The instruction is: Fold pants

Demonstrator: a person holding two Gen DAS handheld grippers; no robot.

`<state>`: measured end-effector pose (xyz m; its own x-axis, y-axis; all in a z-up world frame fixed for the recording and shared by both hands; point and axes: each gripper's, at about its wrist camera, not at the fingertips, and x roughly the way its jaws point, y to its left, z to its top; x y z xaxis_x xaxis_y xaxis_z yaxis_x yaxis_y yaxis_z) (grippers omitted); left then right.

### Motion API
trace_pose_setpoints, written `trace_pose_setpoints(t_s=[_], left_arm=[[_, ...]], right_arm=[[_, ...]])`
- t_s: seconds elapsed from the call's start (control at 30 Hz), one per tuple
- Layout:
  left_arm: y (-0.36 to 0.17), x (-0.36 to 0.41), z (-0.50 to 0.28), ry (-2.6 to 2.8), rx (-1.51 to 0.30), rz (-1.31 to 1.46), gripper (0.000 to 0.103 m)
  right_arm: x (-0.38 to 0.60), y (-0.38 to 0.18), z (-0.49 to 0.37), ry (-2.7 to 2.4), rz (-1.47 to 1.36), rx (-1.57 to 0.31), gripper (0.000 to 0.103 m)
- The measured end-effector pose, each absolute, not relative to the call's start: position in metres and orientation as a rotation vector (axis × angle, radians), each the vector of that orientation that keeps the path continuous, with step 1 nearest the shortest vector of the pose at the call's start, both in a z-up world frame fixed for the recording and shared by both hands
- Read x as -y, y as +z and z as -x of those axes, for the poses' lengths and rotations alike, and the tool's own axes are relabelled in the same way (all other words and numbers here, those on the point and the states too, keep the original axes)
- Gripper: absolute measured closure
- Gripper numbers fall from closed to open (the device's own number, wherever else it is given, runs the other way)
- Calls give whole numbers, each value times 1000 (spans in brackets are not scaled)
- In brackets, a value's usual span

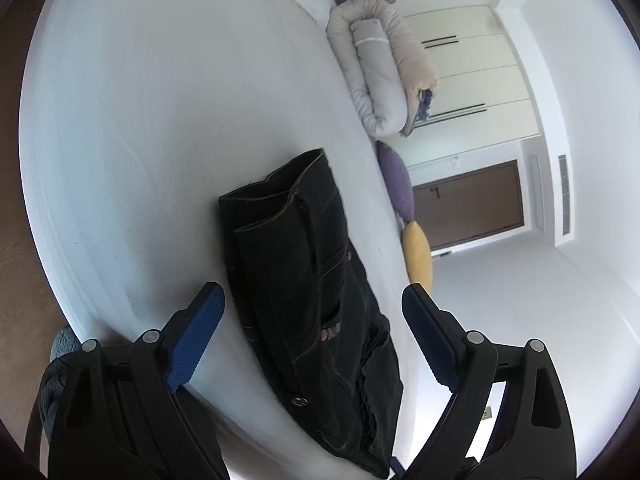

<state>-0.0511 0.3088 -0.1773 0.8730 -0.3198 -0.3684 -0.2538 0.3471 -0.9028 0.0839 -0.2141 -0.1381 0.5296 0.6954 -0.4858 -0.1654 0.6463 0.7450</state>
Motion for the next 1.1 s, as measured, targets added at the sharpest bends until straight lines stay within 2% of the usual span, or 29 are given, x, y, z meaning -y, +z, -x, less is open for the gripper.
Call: trace_pose_setpoints(t_s=[0.47, 0.57, 0.6, 0.63, 0.7, 0.8, 0.97, 1.1], left_arm=[[-223, -334, 40, -128, -455, 1443, 14], [-225, -336, 34, -130, -466, 1451, 26], [-226, -337, 33, -129, -471, 1456, 36], [-228, -337, 32, -122, -486, 1456, 52], [-233, -336, 29, -130, -518, 1472, 75], [-230, -333, 28, -115, -532, 1429, 82], [-201, -322, 31, -97, -533, 1282, 86], [-167, -305, 28, -96, -534, 1110, 86]], right_arm=[[201, -130, -89, 645, -778, -837, 50], [200, -128, -90, 651, -778, -836, 51], [200, -127, -90, 655, -785, -830, 51], [198, -124, -92, 664, -788, -830, 51], [193, -119, -97, 676, -770, -833, 53], [177, -111, -107, 684, -722, -850, 58], [136, -103, -142, 700, -615, -919, 78], [99, -108, -175, 727, -578, -1004, 78]])
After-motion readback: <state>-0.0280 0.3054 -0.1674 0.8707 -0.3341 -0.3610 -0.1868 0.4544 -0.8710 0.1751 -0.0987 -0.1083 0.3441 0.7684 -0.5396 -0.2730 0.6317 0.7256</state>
